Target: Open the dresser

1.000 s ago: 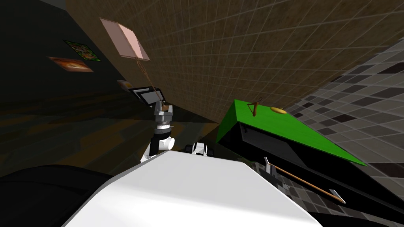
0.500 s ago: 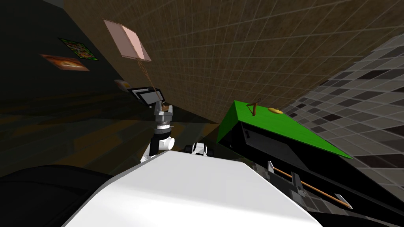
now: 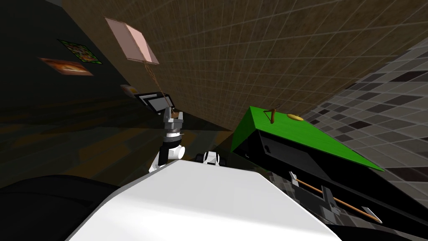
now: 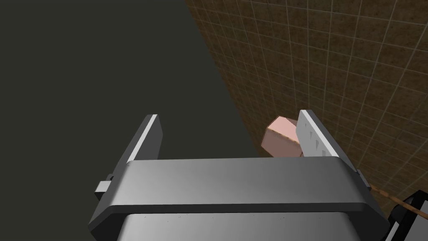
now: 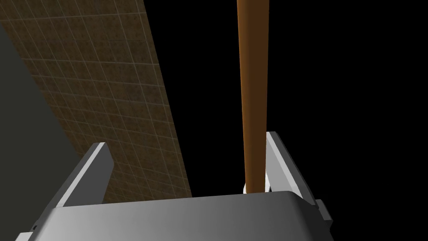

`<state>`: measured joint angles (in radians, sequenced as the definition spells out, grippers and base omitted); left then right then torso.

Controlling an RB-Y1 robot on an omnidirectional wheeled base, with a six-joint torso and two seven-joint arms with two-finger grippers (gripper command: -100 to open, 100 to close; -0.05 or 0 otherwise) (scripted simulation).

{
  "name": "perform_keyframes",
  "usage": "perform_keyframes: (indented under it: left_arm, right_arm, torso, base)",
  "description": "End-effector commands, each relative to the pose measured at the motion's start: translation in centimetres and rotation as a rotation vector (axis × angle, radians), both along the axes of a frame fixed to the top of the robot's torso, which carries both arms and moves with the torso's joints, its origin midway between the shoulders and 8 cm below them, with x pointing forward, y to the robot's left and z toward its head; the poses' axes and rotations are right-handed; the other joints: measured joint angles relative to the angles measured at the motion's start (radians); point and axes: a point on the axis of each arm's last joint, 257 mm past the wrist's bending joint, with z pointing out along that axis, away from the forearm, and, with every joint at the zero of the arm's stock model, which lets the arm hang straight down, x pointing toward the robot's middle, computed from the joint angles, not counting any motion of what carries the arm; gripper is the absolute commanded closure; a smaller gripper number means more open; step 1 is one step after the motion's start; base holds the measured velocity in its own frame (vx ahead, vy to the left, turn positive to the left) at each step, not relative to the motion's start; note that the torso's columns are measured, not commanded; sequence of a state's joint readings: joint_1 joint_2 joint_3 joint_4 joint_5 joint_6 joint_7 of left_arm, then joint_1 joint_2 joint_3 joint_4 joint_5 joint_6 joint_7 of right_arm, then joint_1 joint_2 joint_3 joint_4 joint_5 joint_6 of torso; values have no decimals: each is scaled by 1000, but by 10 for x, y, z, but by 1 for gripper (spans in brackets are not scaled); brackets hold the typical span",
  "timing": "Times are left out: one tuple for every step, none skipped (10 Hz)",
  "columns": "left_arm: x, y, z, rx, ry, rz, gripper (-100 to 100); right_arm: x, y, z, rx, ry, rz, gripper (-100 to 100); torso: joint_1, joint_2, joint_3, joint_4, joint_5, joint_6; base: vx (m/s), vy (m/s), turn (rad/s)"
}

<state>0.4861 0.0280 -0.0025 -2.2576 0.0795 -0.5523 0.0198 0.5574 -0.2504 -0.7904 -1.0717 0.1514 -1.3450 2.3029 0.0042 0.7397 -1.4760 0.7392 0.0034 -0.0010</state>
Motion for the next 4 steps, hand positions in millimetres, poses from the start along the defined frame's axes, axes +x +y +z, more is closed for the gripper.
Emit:
perform_keyframes:
  left_arm:
    - [0,0,0,0,0,0,0]
    - [0,0,0,0,0,0,0]
    - [0,0,0,0,0,0,0]
    - [0,0,0,0,0,0,0]
  right_arm:
    - [0,0,-1,1,2,-2,0]
    - [-1,0,-1,3,3,-3,0]
    - [-1,0,-2,4,5,-3,0]
    - [-1,0,-2,5,6,-4,0]
  torso:
    - [-1,-1,0,-1,-1,0]
    - [-2,-2,-1,-1,-1,1]
    - [-2,-2,-1,-1,-2,1]
    - [-2,-2,0,-1,-2,1]
  base:
    - [0,0,0]
    - [0,0,0]
    - [0,0,0]
    - [0,0,0]
